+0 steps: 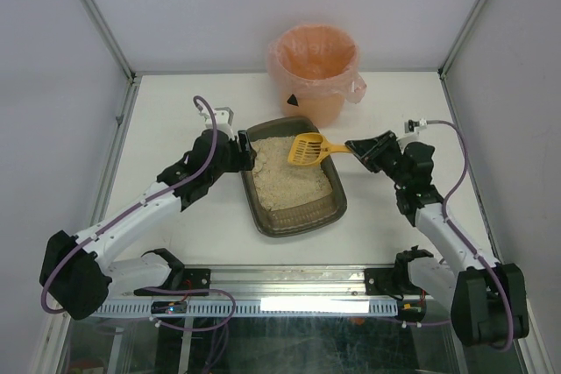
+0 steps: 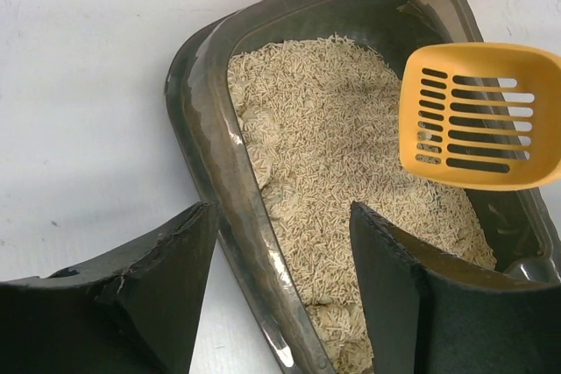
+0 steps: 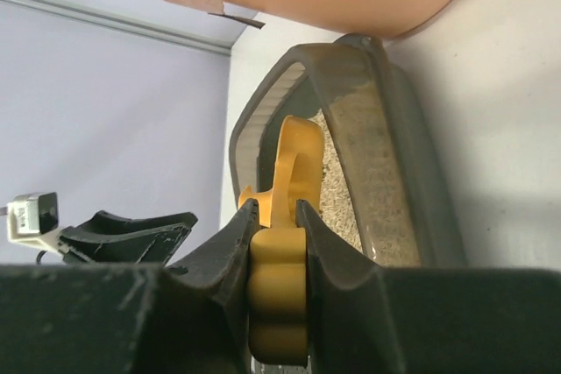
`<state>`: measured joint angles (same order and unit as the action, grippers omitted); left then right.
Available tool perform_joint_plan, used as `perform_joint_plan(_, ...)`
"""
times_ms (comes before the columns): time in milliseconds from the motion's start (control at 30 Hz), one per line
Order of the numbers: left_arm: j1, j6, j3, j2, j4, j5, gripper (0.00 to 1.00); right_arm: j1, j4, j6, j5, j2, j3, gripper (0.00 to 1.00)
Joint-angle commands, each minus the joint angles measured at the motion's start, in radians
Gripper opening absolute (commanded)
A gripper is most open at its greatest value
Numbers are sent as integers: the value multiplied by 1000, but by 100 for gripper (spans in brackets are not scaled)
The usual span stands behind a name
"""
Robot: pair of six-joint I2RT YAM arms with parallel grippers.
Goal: Clean the litter box
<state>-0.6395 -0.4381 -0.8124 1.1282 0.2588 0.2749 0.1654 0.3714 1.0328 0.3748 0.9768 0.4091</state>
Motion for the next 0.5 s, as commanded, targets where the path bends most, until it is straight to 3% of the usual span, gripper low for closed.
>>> perform_joint_plan(0, 9, -27, 16, 13, -73, -26, 63, 44, -244, -186, -83, -7, 144, 0)
perform_joint_plan(233, 8, -45, 40, 34, -86, -36, 58, 223, -548, -365, -254, 112, 399, 0)
perform_joint_plan(467, 8, -32, 52, 63, -99, -52, 51, 370, -736, -458, -430, 222, 585, 0)
